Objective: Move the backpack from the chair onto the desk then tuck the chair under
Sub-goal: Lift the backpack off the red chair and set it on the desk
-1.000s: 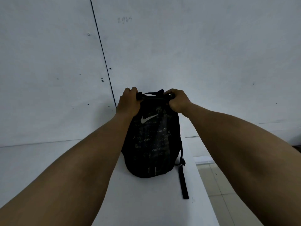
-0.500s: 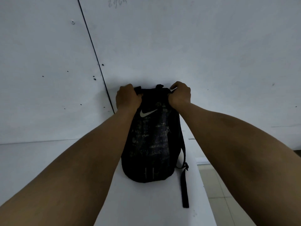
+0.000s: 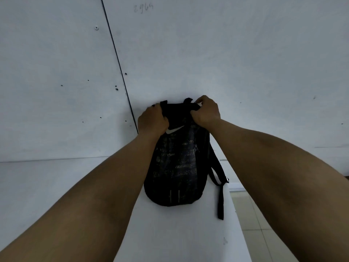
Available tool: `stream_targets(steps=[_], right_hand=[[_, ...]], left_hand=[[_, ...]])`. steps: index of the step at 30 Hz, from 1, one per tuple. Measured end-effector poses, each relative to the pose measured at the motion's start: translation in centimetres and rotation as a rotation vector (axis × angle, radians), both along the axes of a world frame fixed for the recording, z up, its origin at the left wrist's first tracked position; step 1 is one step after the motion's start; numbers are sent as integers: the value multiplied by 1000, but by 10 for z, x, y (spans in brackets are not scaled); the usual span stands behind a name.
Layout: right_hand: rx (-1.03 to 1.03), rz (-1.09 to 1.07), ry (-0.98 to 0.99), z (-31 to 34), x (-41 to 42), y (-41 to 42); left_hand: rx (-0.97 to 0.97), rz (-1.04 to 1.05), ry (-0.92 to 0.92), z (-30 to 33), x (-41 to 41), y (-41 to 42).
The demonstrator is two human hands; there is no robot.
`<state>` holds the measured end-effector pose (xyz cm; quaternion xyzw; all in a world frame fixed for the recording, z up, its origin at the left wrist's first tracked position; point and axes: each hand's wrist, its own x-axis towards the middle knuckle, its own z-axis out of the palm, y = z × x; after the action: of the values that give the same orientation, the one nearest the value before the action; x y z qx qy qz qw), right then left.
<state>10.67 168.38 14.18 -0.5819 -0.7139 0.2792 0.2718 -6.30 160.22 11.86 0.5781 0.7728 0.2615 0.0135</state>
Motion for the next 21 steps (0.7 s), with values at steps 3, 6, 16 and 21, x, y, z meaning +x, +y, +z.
stream_targets(steps=[3, 6, 16, 21], right_hand=[[14, 0, -34, 9, 0, -14], [26, -3, -55, 17, 3, -34], [-60, 70, -112, 9, 15, -145], [-103, 129, -127, -11, 27, -239]], left_hand=[[-84, -3, 30, 10, 4, -11], [-133, -18, 46, 21, 9, -27], [-167, -70, 60, 34, 18, -128], [-201, -58, -4, 22, 28, -215]])
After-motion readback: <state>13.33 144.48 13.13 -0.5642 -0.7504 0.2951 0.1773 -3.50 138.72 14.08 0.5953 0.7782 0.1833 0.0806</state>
